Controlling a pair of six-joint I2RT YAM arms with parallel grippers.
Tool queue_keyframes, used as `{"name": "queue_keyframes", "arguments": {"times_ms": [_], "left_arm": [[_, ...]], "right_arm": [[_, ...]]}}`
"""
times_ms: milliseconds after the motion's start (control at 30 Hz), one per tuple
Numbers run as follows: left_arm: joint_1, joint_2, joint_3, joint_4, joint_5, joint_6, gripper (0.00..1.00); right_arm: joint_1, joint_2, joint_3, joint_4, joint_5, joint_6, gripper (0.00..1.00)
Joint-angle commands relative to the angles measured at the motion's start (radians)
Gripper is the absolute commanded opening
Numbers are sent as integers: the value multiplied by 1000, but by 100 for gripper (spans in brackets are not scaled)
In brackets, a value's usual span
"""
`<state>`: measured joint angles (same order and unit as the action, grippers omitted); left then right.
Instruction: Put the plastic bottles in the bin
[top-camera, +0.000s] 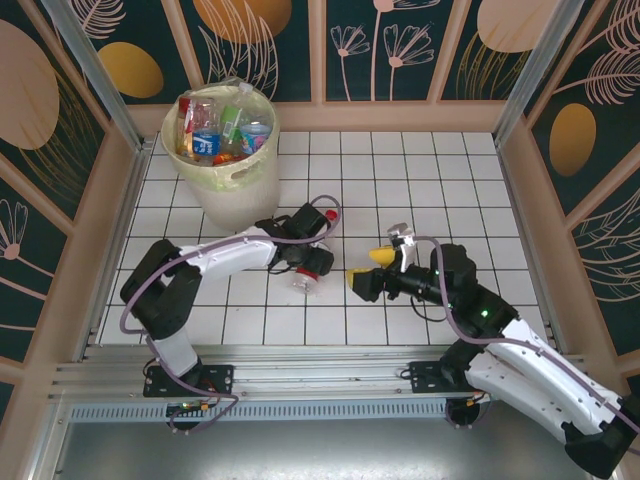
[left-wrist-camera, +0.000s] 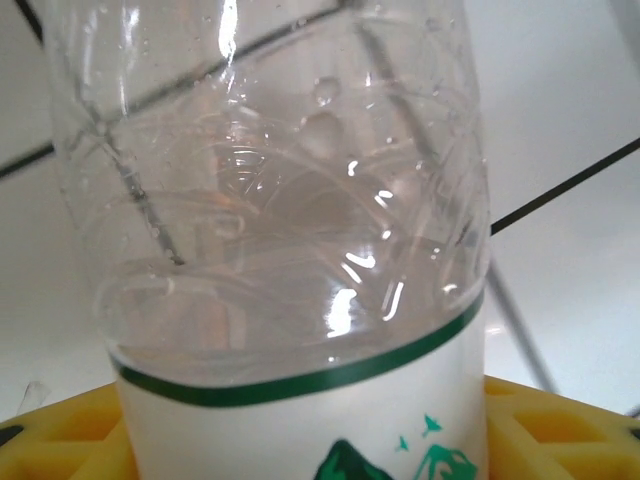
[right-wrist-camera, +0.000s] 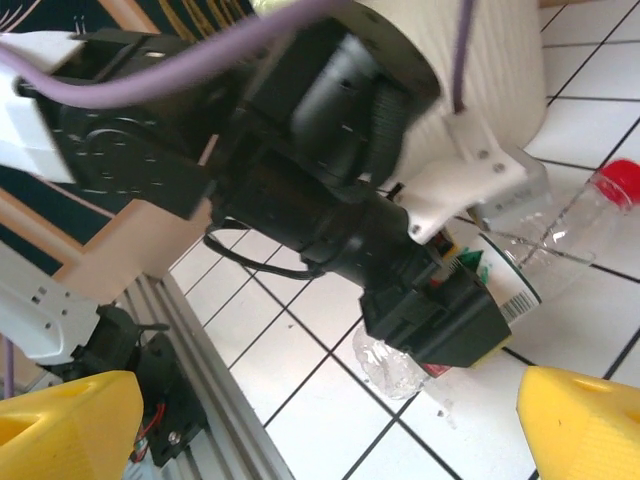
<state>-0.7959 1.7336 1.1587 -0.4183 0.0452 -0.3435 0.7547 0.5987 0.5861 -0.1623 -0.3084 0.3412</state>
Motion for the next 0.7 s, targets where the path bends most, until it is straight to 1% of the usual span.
{"name": "queue_keyframes", "arguments": {"times_ms": [0, 133, 267, 367, 533, 667], "left_arm": [[-2, -92, 78, 107, 88, -28, 62], [-1, -118, 178, 93, 86, -19, 62], [0, -125, 336, 31, 37, 16, 62], [6, -114, 483, -33, -21, 51, 62], [50, -82, 687, -139, -115, 117, 62], [114, -75, 781, -179, -149, 151, 62]], "right_arm": [[2, -50, -4, -11, 115, 5, 97], [1, -87, 3, -5, 115, -1, 97], [2, -99, 10, -11, 112, -4, 98], [2, -97, 8, -11, 112, -1, 98], [2, -96, 5, -11, 118, 4, 98], [1, -93, 6, -13, 122, 4, 98]]}}
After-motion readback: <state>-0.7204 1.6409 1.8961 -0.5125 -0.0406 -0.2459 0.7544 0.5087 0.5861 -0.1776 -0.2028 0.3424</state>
